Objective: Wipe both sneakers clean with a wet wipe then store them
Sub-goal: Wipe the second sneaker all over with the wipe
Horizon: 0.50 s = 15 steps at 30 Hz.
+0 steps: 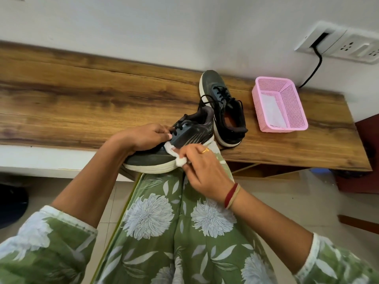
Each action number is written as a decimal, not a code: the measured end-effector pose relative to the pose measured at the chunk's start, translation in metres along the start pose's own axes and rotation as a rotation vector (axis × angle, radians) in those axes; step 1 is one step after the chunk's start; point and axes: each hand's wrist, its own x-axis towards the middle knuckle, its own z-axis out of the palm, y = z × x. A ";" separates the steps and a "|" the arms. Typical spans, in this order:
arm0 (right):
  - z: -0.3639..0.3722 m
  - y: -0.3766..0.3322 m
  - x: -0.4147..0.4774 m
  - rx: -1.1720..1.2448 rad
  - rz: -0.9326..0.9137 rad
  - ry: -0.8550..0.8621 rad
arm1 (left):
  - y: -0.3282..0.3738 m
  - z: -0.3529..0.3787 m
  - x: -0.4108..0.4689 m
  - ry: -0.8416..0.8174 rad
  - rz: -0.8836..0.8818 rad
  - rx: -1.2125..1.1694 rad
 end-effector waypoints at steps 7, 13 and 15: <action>-0.032 0.035 0.024 0.380 0.410 0.542 | 0.001 0.006 -0.005 0.046 0.005 -0.009; -0.027 0.028 0.027 0.334 0.497 0.411 | 0.002 0.008 -0.004 0.039 0.009 -0.027; -0.012 0.025 0.025 0.161 0.478 0.376 | -0.001 0.009 -0.002 0.036 0.020 -0.024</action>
